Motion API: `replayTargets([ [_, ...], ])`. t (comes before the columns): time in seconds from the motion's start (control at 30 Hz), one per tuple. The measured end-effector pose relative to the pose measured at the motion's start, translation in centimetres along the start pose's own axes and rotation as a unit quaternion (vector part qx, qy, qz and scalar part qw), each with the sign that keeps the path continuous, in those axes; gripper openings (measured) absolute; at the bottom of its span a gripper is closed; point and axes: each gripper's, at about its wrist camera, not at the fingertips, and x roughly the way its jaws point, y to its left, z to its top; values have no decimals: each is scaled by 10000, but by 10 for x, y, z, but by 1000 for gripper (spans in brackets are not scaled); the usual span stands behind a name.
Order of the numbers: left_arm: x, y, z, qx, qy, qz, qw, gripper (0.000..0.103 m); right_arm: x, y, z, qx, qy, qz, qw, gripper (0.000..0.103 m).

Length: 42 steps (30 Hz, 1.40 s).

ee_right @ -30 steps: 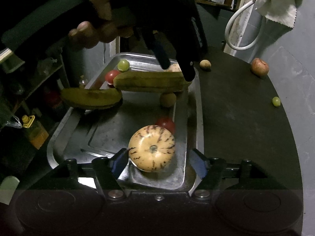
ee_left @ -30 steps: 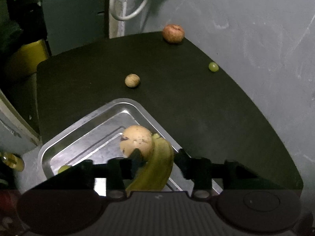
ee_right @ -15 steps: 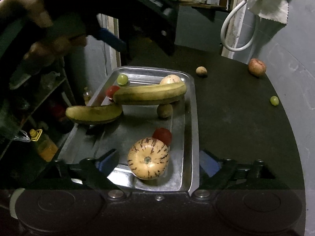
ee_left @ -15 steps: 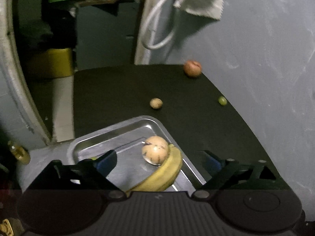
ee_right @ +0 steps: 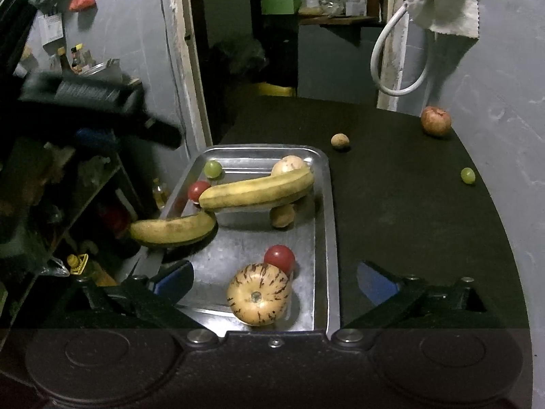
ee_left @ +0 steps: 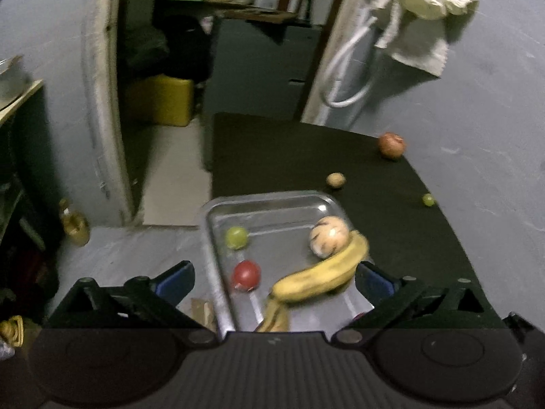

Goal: Organize fruits
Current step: 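Open the right tool to drop the melon while the left tool releases the banana in the tray, then move the left tool toward the tan fruit while the right tool approaches the green grape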

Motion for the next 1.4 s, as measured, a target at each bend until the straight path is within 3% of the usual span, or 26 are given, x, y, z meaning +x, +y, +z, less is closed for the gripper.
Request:
replayTargets([
  [0.3, -21, 15, -35, -186, 154, 281, 9993, 102, -8, -9, 9, 223, -100, -102, 9996, 102],
  [0.73, -29, 4, -57, -93, 364, 233, 9990, 102, -22, -30, 24, 467, -194, -634, 9967, 102],
  [1.13, -28, 11, -52, -104, 505, 327, 9981, 102, -19, -30, 28, 649, -164, -891, 9938, 102],
  [1.4, -22, 7, -29, 265, 587, 328, 9974, 102, -17, -56, 29, 1389, -288, -1317, 9811, 102],
])
